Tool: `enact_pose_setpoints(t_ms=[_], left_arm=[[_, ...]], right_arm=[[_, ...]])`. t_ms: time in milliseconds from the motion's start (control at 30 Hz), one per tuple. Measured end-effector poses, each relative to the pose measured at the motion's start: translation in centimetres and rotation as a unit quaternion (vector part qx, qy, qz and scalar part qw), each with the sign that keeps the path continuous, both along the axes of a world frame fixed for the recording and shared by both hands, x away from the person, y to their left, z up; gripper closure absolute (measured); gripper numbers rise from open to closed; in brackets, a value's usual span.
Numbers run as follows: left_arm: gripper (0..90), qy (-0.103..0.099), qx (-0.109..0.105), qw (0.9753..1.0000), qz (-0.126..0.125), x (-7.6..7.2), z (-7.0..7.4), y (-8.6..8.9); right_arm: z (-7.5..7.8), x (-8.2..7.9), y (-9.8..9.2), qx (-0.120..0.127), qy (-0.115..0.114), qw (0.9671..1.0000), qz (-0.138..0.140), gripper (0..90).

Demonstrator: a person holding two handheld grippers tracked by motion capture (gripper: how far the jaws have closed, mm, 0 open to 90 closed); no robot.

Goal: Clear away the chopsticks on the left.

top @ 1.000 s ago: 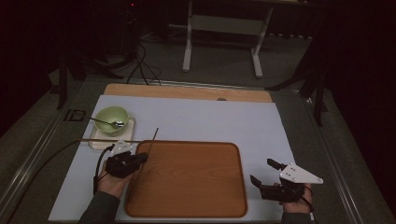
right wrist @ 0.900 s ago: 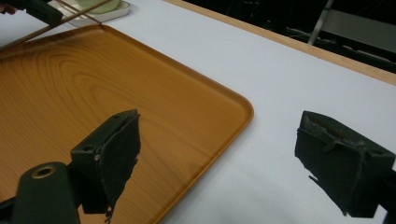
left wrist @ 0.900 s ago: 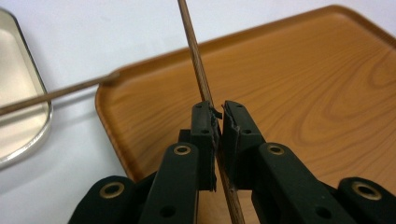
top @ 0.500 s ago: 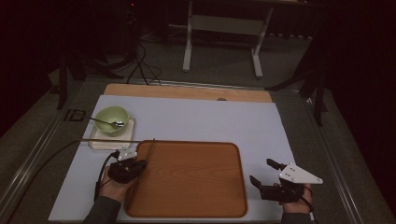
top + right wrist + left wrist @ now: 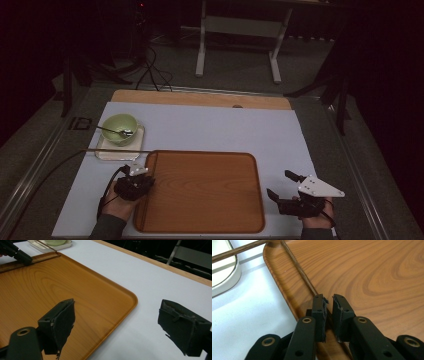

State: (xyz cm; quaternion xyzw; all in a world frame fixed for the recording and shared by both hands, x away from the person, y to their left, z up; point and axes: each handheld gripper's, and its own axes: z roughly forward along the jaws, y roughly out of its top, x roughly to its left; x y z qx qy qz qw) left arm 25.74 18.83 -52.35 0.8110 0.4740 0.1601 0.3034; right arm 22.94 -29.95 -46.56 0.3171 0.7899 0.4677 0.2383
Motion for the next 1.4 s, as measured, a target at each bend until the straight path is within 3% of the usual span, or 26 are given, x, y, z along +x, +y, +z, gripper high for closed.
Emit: enact_pose_setpoints(t_ms=[100, 267, 567, 800, 1067, 1400], left_arm=[[79.6, 0.000, 0.017, 0.9998, -0.004, -0.2, 0.0, -0.2], [78.3, 0.000, 0.027, 0.9996, -0.007, -0.5, 0.1, -0.3], [73.7, 0.001, 0.031, 0.9995, -0.006, -0.7, 0.3, -0.1], [68.0, -0.004, 0.020, 0.9998, -0.005, -0.8, 0.7, 0.0], [63.5, -0.009, 0.022, 0.9997, -0.012, -0.7, 0.9, -0.3], [58.0, -0.022, -0.001, 0.9998, -0.002, -0.7, 1.6, 0.2]], right_arm=[[0.0, 0.0, 0.0, 0.000, 0.001, 1.0000, 0.000, 13.5], [0.0, 0.0, 0.0, 0.000, -0.001, 1.0000, 0.001, 13.5], [0.0, 0.0, 0.0, 0.000, 0.000, 1.0000, 0.001, 13.5], [0.1, 0.0, 0.0, -0.003, -0.002, 1.0000, 0.003, 13.5], [0.1, 0.2, 0.1, -0.011, -0.002, 0.9999, 0.006, 13.5], [0.1, 0.3, -0.1, -0.004, -0.002, 1.0000, 0.008, 13.5]])
